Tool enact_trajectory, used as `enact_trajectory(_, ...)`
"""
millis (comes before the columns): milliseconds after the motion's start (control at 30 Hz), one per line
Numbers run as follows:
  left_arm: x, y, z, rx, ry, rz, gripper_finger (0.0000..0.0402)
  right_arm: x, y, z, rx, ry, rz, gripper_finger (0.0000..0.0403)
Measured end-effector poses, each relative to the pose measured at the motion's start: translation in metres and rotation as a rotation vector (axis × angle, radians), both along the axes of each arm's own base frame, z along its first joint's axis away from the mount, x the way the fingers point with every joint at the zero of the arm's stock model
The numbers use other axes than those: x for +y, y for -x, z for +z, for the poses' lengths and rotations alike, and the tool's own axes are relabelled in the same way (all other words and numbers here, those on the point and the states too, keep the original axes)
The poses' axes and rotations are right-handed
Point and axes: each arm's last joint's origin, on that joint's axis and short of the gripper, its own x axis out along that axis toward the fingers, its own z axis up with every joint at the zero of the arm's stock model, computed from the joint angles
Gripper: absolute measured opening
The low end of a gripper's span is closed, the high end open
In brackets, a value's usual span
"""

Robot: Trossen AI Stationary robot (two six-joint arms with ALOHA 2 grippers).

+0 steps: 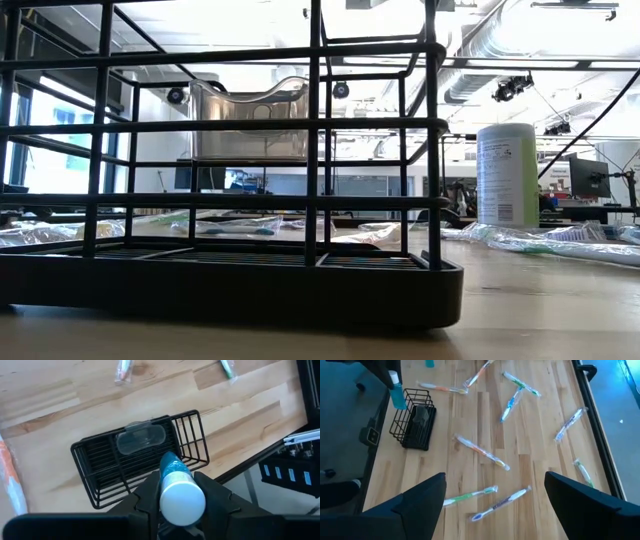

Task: Pick & Place toothbrushing station
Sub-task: Put the right blue mouthwash into the black wire organizer

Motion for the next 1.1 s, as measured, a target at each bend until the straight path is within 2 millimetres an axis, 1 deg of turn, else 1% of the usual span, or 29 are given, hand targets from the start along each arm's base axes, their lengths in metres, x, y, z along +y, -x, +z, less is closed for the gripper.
enact_trajectory(100, 0.0, 0.002, -0.001, 0.025, 0.017, 0.012, 0.0092, 0.0, 0.0, 0.0, 0.002, 0.006, -0.005, 0.0331)
enact_trajectory(300, 0.004, -0.002, -0.009, 0.09, 0.02, 0.026, 0.0092, 0.0, 0.0, 0.0, 0.003, 0.007, -0.005, 0.0331)
enact_trajectory(367, 0.004, -0.006, -0.012, 0.097, 0.03, 0.03, 0.0092, 0.0, 0.0, 0.0, 0.003, 0.007, -0.005, 0.0331)
enact_trajectory(433, 0.004, -0.006, -0.017, 0.123, 0.014, 0.028, 0.0092, 0.0, 0.0, 0.0, 0.003, 0.007, -0.005, 0.0331)
enact_trajectory(567, 0.004, -0.008, -0.021, 0.137, 0.007, 0.034, 0.0092, 0.0, 0.0, 0.0, 0.003, 0.007, -0.005, 0.0331)
enact_trajectory(900, 0.004, -0.009, -0.021, 0.132, 0.016, 0.038, 0.0092, 0.0, 0.001, -0.001, 0.007, 0.009, -0.005, 0.0331)
enact_trajectory(1100, -0.001, -0.015, -0.033, 0.154, 0.024, 0.031, 0.0092, -0.001, 0.001, -0.001, 0.012, 0.01, -0.005, 0.0331)
